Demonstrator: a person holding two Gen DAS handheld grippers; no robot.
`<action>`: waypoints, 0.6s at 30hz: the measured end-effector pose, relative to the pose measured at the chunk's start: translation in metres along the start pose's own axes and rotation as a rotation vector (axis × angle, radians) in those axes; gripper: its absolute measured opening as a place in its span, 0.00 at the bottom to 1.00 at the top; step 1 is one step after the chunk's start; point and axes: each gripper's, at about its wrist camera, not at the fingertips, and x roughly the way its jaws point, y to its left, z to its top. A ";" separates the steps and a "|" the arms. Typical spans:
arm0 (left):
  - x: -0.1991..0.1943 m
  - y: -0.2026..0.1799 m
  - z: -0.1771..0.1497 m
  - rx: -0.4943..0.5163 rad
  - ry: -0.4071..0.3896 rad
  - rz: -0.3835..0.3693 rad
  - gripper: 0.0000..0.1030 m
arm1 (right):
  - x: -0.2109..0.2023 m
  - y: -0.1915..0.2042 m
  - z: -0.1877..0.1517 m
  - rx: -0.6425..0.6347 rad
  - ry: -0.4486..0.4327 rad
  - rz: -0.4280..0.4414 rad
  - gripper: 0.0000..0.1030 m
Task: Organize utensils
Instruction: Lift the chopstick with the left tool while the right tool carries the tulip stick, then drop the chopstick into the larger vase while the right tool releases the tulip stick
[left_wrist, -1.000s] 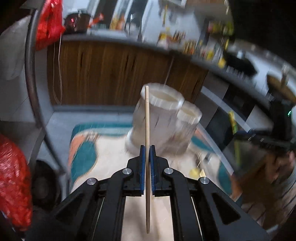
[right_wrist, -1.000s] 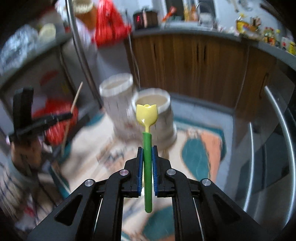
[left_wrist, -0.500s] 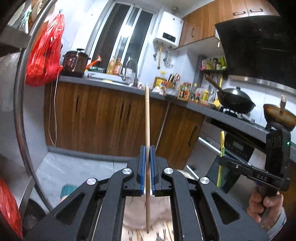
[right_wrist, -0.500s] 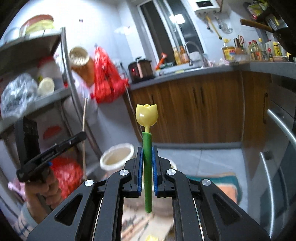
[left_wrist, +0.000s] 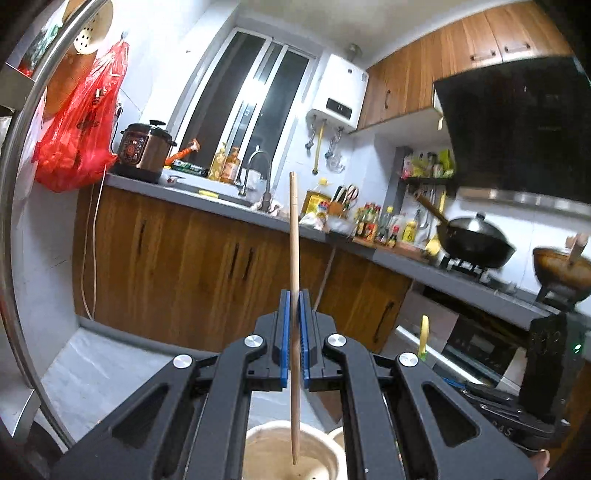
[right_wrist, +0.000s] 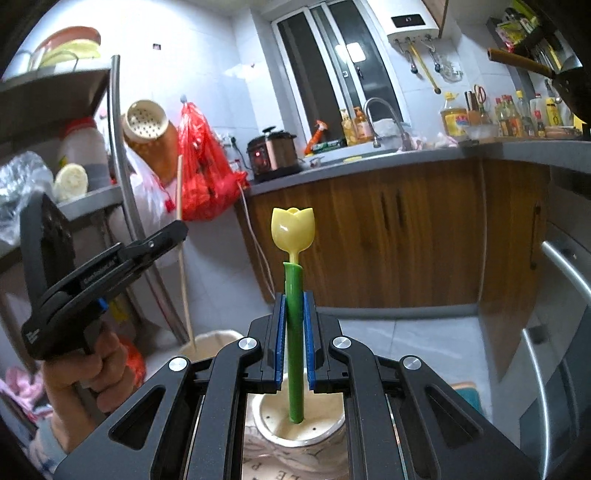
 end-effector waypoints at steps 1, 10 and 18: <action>0.002 0.000 -0.005 -0.002 0.011 0.003 0.04 | 0.004 0.001 -0.004 -0.010 0.006 -0.012 0.10; -0.008 -0.002 -0.057 0.076 0.139 0.073 0.04 | 0.016 0.003 -0.028 -0.034 0.087 -0.037 0.10; -0.011 -0.002 -0.064 0.107 0.195 0.122 0.04 | 0.027 0.007 -0.045 -0.046 0.183 -0.084 0.10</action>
